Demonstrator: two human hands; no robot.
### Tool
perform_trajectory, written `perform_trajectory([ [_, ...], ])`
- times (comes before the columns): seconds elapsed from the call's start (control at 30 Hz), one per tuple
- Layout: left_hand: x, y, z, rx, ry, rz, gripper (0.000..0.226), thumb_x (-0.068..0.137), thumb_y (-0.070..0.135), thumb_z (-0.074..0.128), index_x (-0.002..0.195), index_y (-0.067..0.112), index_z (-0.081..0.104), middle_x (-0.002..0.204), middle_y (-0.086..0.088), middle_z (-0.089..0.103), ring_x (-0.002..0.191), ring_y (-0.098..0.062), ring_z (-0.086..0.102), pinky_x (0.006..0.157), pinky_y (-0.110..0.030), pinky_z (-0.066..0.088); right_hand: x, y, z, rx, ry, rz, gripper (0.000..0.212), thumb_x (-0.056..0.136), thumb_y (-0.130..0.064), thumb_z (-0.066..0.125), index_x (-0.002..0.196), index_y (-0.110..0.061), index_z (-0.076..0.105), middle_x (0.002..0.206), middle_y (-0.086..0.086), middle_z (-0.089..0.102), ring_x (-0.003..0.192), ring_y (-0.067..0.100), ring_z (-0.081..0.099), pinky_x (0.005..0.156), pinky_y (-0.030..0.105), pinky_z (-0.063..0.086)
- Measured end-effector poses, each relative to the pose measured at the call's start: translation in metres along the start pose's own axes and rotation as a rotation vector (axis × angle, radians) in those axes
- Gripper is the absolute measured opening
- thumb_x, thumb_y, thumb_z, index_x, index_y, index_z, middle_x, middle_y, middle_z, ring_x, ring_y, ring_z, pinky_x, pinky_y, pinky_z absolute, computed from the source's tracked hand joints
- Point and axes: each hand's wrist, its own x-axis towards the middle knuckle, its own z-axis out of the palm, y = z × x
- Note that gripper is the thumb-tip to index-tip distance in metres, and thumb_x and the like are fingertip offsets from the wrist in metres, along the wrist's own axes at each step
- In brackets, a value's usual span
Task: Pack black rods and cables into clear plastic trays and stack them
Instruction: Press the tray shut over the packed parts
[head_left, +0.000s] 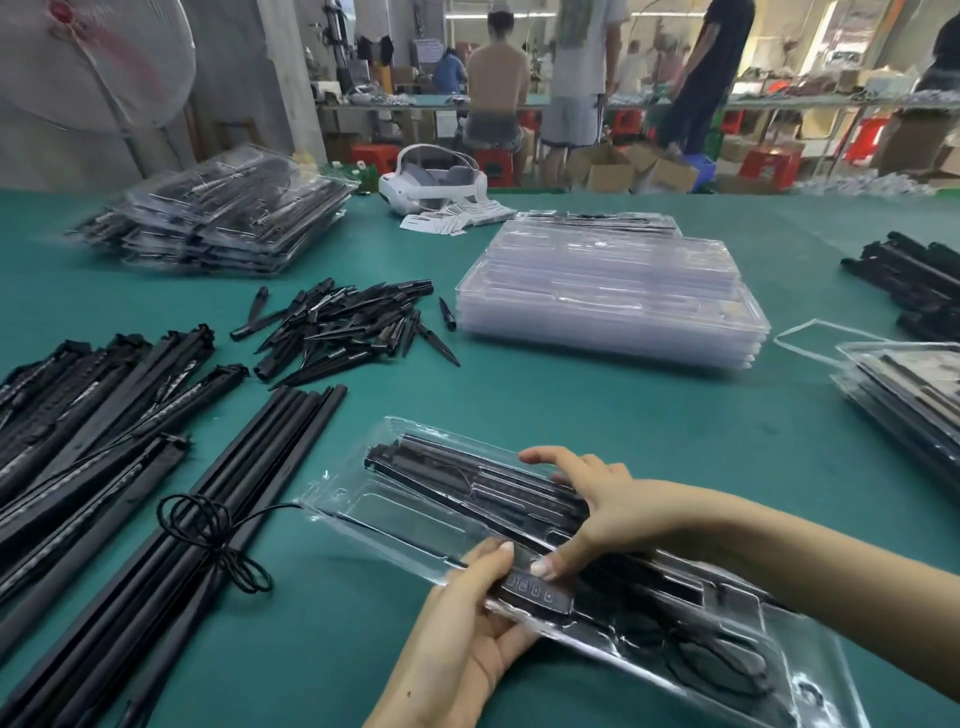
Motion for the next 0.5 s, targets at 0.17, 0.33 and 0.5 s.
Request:
perform_trajectory([
  [0.17,-0.002,0.002,0.000,-0.014,-0.038,-0.038,0.021,0.087,0.004,0.054,0.103,-0.005,0.065,0.093,-0.030,0.068,0.068,-0.031,0.071,0.049,-0.032,0.056,-0.003,0.006,-0.004,0.148,0.079,-0.055,0.067,0.081,-0.061,0.054,0.141,-0.039,0.032,0.146,-0.001,0.036,0.136,0.008,0.030,0.115,0.034,0.024],
  [0.33,-0.002,-0.001,0.005,-0.022,0.003,-0.007,0.014,0.087,-0.007,0.054,0.099,-0.004,0.060,0.084,-0.030,0.068,0.059,-0.030,0.069,0.045,-0.032,0.055,0.003,0.015,0.016,-0.298,0.330,-0.096,0.051,0.099,-0.050,0.028,0.147,-0.037,0.021,0.145,-0.010,0.027,0.134,0.009,0.020,0.109,0.029,0.017],
  [0.5,-0.002,-0.004,0.006,-0.018,0.061,0.036,0.013,0.086,-0.010,0.053,0.092,-0.002,0.061,0.080,-0.029,0.069,0.060,-0.030,0.070,0.044,-0.031,0.055,0.002,0.018,0.024,-0.345,0.337,-0.132,0.054,0.098,-0.053,0.021,0.149,-0.037,0.012,0.146,-0.012,0.024,0.133,0.008,0.022,0.110,0.032,0.019],
])
